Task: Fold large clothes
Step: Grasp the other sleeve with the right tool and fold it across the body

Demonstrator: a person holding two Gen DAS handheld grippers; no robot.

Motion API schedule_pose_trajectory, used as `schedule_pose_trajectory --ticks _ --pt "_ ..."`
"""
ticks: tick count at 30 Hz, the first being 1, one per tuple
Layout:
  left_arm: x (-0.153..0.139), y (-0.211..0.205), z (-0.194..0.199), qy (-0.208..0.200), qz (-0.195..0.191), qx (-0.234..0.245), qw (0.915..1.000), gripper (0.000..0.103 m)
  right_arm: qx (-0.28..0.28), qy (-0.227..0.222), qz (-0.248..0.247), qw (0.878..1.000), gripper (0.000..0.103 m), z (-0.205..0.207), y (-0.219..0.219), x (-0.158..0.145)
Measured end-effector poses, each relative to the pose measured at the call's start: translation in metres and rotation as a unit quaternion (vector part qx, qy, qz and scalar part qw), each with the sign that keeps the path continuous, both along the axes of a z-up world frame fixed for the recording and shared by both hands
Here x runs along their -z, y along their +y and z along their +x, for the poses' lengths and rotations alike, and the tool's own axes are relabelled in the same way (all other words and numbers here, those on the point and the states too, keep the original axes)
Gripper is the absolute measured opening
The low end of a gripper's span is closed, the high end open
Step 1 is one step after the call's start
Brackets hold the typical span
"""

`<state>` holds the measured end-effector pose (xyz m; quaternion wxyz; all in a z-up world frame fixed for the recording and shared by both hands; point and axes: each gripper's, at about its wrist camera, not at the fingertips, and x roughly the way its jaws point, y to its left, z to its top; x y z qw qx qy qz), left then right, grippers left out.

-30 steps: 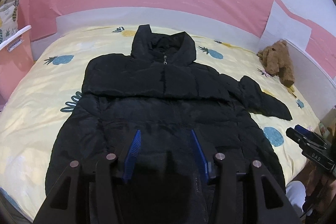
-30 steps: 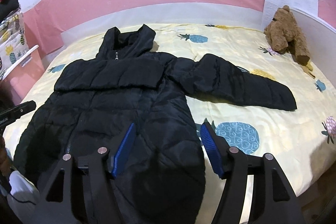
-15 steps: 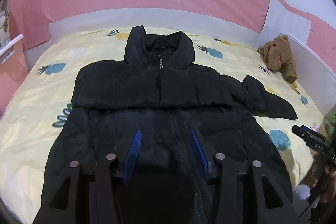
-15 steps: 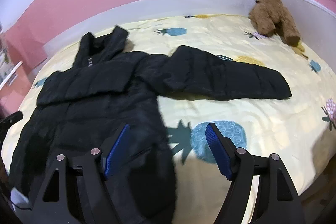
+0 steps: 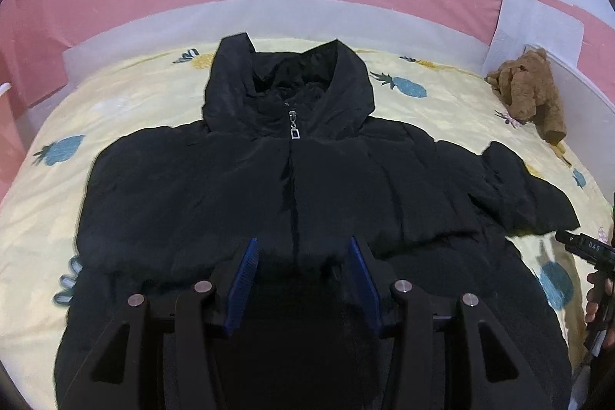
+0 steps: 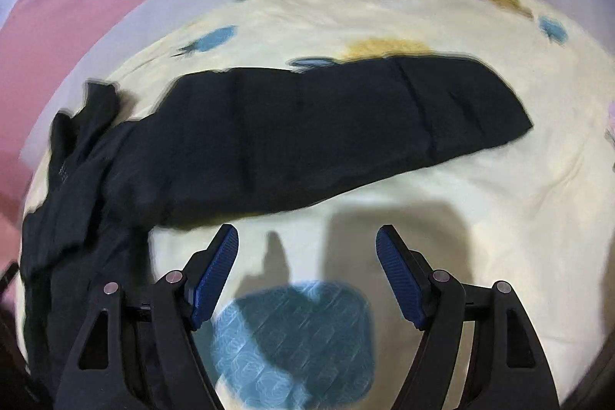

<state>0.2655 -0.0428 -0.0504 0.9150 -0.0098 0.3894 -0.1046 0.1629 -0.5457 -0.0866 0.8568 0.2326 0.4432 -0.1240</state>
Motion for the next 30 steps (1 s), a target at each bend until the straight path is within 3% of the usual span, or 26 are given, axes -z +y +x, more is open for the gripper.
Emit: schedule_pose_trajectory --ticks 5,11,13,15,16,18,20,30 --pt "0.024 -0.009 0.039 0.024 -0.01 0.006 0.9997 0.049 0.056 -0.02 0.055 0.997 0.074 0.014 -0.037 0.016" --pt "0.043 -0.032 0.055 0.029 -0.012 0.023 0.9993 0.049 0.078 -0.037 0.058 0.995 0.074 0.032 -0.049 0.018" --pt "0.045 -0.036 0.06 0.027 -0.016 0.023 0.9993 0.051 0.087 -0.037 0.054 0.994 0.061 0.036 -0.052 0.017" --pt "0.045 -0.038 0.063 0.026 -0.019 0.022 0.9992 0.051 0.09 -0.043 0.075 0.992 0.032 0.039 -0.057 0.018" --pt "0.045 -0.039 0.065 0.027 -0.02 0.022 0.9992 0.051 0.089 -0.046 0.08 0.992 0.026 0.04 -0.057 0.016" --pt "0.041 -0.04 0.066 0.029 -0.022 0.022 0.9991 0.051 0.084 -0.056 0.063 0.993 0.015 0.039 -0.05 0.001" --pt "0.034 -0.039 0.062 0.029 -0.03 0.026 0.9988 0.051 0.074 -0.074 0.048 0.993 0.013 0.036 -0.042 -0.019" --pt "-0.021 -0.012 0.02 -0.001 -0.04 0.016 0.9991 0.051 -0.012 -0.198 -0.008 0.98 0.011 0.027 0.034 -0.166"
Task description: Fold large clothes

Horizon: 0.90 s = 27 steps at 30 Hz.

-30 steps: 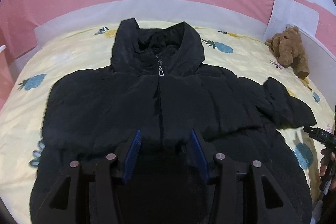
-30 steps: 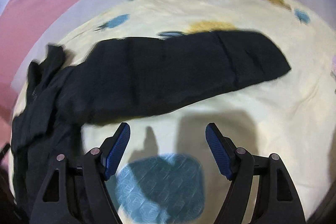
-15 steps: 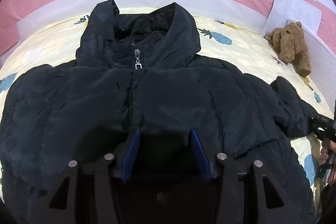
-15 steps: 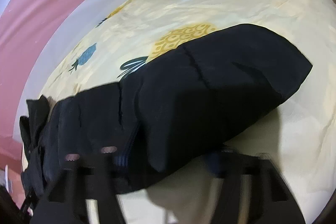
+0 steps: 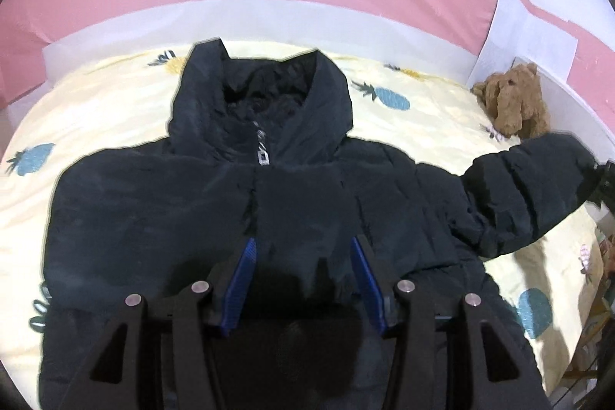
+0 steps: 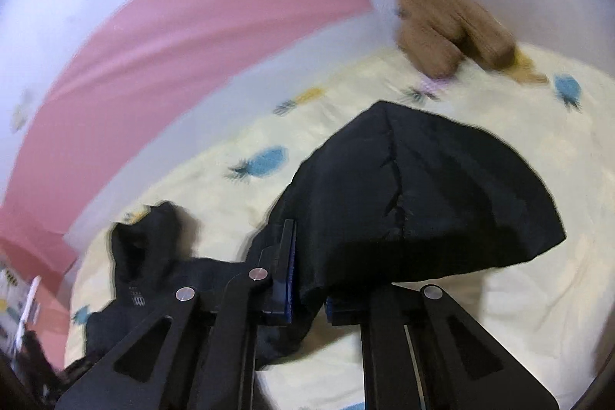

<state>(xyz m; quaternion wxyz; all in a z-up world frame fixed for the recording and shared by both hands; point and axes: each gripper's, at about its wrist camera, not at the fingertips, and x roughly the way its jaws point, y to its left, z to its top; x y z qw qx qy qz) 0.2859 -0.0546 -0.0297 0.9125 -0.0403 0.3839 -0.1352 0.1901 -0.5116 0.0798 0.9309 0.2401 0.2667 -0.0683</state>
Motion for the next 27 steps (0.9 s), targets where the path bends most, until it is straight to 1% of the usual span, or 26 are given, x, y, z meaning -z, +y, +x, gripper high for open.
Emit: schedule_pose_trajectory --ticks 3,6,9,12,14,17,19,20,23,25,26,27 --pt "-0.016 0.015 -0.011 -0.011 -0.002 -0.014 0.9998 0.051 -0.04 -0.021 -0.014 0.999 0.011 0.009 0.038 -0.031" --pt "-0.028 0.035 -0.021 -0.015 -0.01 -0.032 0.9993 0.051 -0.081 -0.028 -0.025 0.996 0.011 0.022 0.078 -0.048" --pt "-0.039 0.058 -0.03 -0.025 -0.021 -0.049 0.9983 0.051 -0.118 -0.026 -0.035 0.992 0.011 0.039 0.119 -0.052" --pt "-0.044 0.082 -0.038 -0.034 -0.029 -0.069 0.9966 0.051 -0.16 -0.016 -0.039 0.986 0.011 0.055 0.164 -0.044" --pt "-0.045 0.099 -0.042 -0.036 -0.036 -0.084 0.9952 0.051 -0.184 -0.005 -0.039 0.982 0.011 0.062 0.189 -0.034" --pt "-0.042 0.122 -0.046 -0.038 -0.045 -0.102 0.993 0.051 -0.226 0.022 -0.04 0.973 0.011 0.075 0.233 -0.005" --pt "-0.038 0.137 -0.047 -0.037 -0.05 -0.116 0.9913 0.051 -0.25 0.046 -0.042 0.966 0.011 0.088 0.262 0.018" --pt "-0.037 0.143 -0.047 -0.036 -0.05 -0.12 0.9909 0.051 -0.264 0.062 -0.044 0.962 0.012 0.094 0.279 0.035" --pt "-0.03 0.162 -0.046 -0.031 -0.053 -0.134 0.9891 0.051 -0.289 0.099 -0.051 0.951 0.015 0.105 0.308 0.074" --pt "-0.025 0.169 -0.044 -0.027 -0.054 -0.139 0.9885 0.051 -0.31 0.122 -0.049 0.942 0.018 0.11 0.325 0.102" --pt "-0.023 0.172 -0.044 -0.025 -0.054 -0.141 0.9882 0.051 -0.32 0.131 -0.047 0.937 0.024 0.114 0.332 0.111" --pt "-0.021 0.175 -0.043 -0.023 -0.054 -0.143 0.9879 0.051 -0.33 0.137 -0.046 0.933 0.034 0.114 0.339 0.12"
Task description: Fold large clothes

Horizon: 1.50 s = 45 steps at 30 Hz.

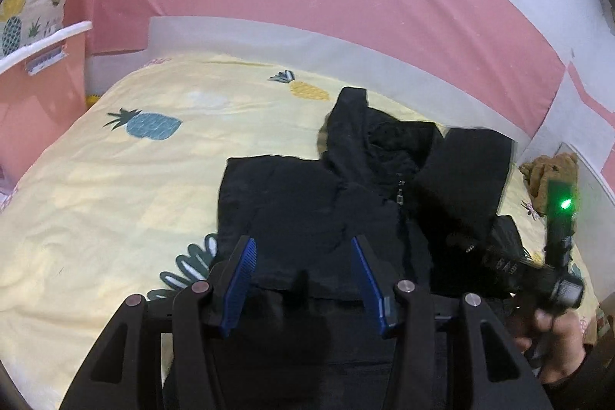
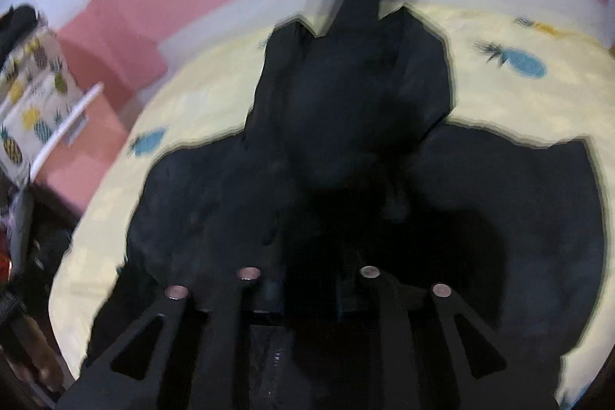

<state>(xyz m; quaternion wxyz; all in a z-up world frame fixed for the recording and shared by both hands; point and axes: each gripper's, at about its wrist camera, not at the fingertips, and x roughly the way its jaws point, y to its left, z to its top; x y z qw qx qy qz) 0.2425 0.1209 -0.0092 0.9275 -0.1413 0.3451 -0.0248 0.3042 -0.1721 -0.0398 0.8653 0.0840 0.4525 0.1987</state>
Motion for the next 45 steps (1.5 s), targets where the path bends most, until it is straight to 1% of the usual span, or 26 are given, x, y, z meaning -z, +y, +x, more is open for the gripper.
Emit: schedule_pose_trajectory --ticks 1,2,3,5,7,9,11,12,14,17,20,21,23,24,26,28,29,31,33,36,37,38,40,41,43,45 --pt "0.002 0.003 0.001 0.002 -0.002 -0.002 1.0 0.051 -0.008 0.0 0.0 1.0 0.039 -0.001 0.003 0.004" --pt "0.003 0.004 0.0 0.003 -0.003 -0.003 1.0 0.051 -0.017 -0.006 0.001 1.0 0.05 -0.002 0.006 0.005" --pt "0.003 0.005 0.0 0.002 -0.004 -0.004 1.0 0.051 -0.028 -0.016 0.0 0.999 0.057 -0.005 0.01 0.002" --pt "0.002 0.006 0.001 0.001 -0.005 -0.006 1.0 0.051 -0.038 -0.029 -0.012 0.999 0.059 -0.01 0.013 -0.007" --pt "-0.002 0.003 0.002 -0.003 -0.008 -0.003 1.0 0.051 -0.046 -0.036 0.005 0.998 0.061 -0.014 0.011 -0.019" --pt "-0.007 -0.002 0.003 -0.008 -0.006 0.002 1.0 0.051 -0.051 -0.048 0.027 0.997 0.063 -0.02 0.001 -0.032" --pt "-0.012 -0.011 0.006 -0.011 -0.004 0.013 0.9998 0.051 -0.05 -0.067 0.039 0.996 0.063 -0.029 -0.016 -0.045" --pt "-0.015 -0.019 0.009 -0.013 -0.002 0.02 0.9997 0.051 -0.047 -0.074 0.042 0.995 0.063 -0.031 -0.016 -0.05" --pt "-0.018 -0.036 0.018 -0.015 0.003 0.037 0.9992 0.051 -0.031 -0.083 0.046 0.995 0.063 -0.034 -0.034 -0.058" --pt "-0.013 -0.065 0.034 -0.01 0.007 0.068 0.9976 0.051 0.017 -0.089 0.035 0.995 0.063 -0.034 -0.077 -0.057" --pt "0.005 -0.097 0.058 0.008 0.013 0.104 0.9944 0.051 0.091 -0.07 0.003 0.993 0.063 -0.027 -0.125 -0.041" --pt "0.013 -0.104 0.065 0.013 0.018 0.11 0.9937 0.051 0.116 -0.06 -0.006 0.991 0.063 -0.023 -0.141 -0.031" --pt "0.032 -0.113 0.079 0.033 0.044 0.103 0.9932 0.051 0.149 -0.042 -0.016 0.988 0.063 -0.017 -0.164 -0.013" --pt "0.043 -0.114 0.086 0.049 0.056 0.095 0.9927 0.051 0.155 -0.027 -0.025 0.987 0.061 -0.012 -0.17 -0.002" --pt "0.067 -0.112 0.094 0.076 0.071 0.084 0.991 0.051 0.148 -0.011 -0.036 0.988 0.055 -0.006 -0.17 0.016" --pt "0.084 -0.11 0.093 0.071 0.083 0.082 0.9907 0.052 0.13 0.004 -0.047 0.99 0.055 0.001 -0.161 0.037" --pt "0.088 -0.11 0.092 0.067 0.088 0.082 0.9904 0.052 0.126 0.007 -0.05 0.991 0.055 0.004 -0.157 0.045" --pt "0.092 -0.109 0.092 0.067 0.085 0.079 0.991 0.052 0.123 0.008 -0.055 0.991 0.055 0.01 -0.153 0.055" --pt "0.094 -0.108 0.093 0.068 0.084 0.079 0.991 0.052 0.118 0.01 -0.067 0.991 0.055 0.013 -0.152 0.057" --pt "0.086 -0.108 0.091 0.075 0.083 0.078 0.9907 0.052 0.118 0.018 -0.075 0.99 0.055 0.011 -0.158 0.042" --pt "0.081 -0.106 0.09 0.078 0.078 0.076 0.991 0.051 0.118 0.009 -0.076 0.99 0.055 0.008 -0.159 0.032" --pt "0.072 -0.101 0.087 0.077 0.066 0.075 0.992 0.051 0.118 -0.008 -0.073 0.99 0.055 0.004 -0.161 0.02" --pt "0.053 -0.097 0.084 0.056 0.054 0.077 0.994 0.051 0.123 -0.037 -0.066 0.99 0.055 0.004 -0.167 -0.003" --pt "0.045 -0.096 0.084 0.045 0.057 0.075 0.9945 0.051 0.126 -0.041 -0.067 0.989 0.055 0.007 -0.17 -0.008" --pt "0.034 -0.097 0.095 0.027 0.076 0.07 0.9943 0.051 0.133 -0.039 -0.074 0.988 0.055 0.022 -0.174 -0.012" --pt "0.039 -0.096 0.114 0.04 0.081 0.065 0.9937 0.051 0.142 -0.022 -0.078 0.987 0.055 0.04 -0.179 -0.004"
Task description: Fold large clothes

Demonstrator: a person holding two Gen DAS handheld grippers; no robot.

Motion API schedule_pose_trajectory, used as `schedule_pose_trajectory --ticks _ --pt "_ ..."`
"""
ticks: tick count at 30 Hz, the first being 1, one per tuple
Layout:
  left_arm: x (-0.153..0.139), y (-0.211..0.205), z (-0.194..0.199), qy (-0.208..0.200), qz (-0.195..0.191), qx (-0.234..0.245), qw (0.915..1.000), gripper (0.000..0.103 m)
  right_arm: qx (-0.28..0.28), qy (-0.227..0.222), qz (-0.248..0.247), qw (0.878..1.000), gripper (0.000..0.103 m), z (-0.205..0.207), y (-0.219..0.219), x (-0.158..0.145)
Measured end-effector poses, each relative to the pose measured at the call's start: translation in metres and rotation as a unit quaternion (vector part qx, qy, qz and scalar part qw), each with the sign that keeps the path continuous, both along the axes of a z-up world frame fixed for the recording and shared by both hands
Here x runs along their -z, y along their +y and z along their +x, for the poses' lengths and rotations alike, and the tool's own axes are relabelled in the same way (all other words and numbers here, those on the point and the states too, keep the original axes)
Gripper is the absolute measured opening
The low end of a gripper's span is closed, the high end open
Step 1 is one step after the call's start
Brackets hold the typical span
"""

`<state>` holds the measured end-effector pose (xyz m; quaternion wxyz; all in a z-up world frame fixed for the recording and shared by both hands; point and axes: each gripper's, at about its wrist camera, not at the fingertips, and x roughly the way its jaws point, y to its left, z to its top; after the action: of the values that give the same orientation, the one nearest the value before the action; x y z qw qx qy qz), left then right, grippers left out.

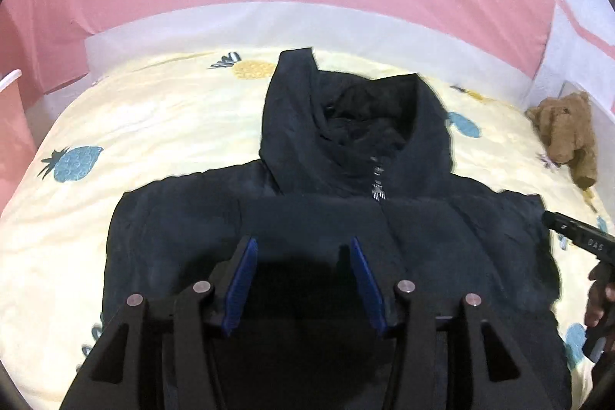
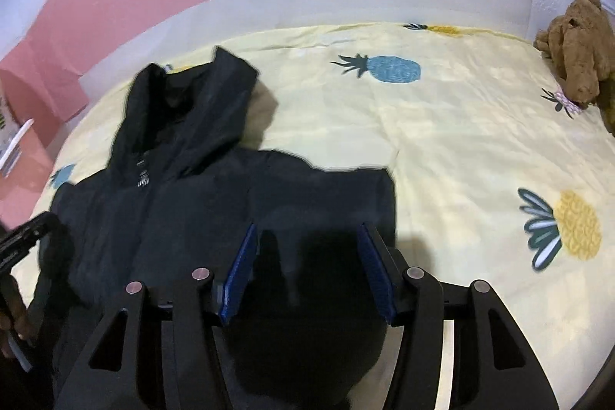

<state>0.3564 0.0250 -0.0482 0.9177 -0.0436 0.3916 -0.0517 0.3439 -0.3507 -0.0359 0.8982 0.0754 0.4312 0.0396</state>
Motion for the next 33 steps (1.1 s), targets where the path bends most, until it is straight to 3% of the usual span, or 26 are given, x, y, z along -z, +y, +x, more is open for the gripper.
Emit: schedule_pose_trajectory --ticks 3,8,11,14,18,20,23,26,33 --pt "0.027 0.005 0.028 0.04 -0.001 -0.011 0.9991 0.052 0.008 0.047 -0.019 0.999 0.055 0.024 -0.002 0.029" --pt "0.05 -0.003 0.03 0.023 0.012 0.003 0.9997 0.052 0.004 0.054 -0.035 0.998 0.055 0.033 0.003 0.054" --pt "0.048 -0.001 0.031 0.026 0.004 0.0 0.9997 0.052 0.01 0.054 -0.033 0.998 0.055 0.032 0.0 0.046" --pt "0.03 0.004 0.023 0.025 -0.001 -0.004 0.9997 0.051 0.014 0.023 -0.032 0.999 0.055 0.014 0.0 0.015" --pt "0.002 0.01 -0.01 -0.014 -0.012 0.008 0.9998 0.051 -0.013 -0.015 -0.015 1.0 0.055 -0.024 0.014 -0.015" --pt "0.002 0.01 -0.024 -0.02 -0.008 0.017 0.9996 0.051 -0.039 -0.014 -0.013 0.999 0.055 -0.037 0.03 -0.012" --pt "0.027 0.01 -0.02 0.014 0.014 0.012 0.9997 0.051 -0.059 0.015 -0.022 0.998 0.055 -0.037 0.049 0.009" --pt "0.043 0.015 -0.015 0.026 -0.005 0.004 0.9996 0.051 -0.061 0.029 -0.033 0.997 0.055 -0.031 0.057 0.029" --pt "0.043 0.014 -0.018 0.021 0.002 0.002 0.9998 0.051 -0.053 0.026 -0.026 0.998 0.055 -0.038 0.052 0.027"
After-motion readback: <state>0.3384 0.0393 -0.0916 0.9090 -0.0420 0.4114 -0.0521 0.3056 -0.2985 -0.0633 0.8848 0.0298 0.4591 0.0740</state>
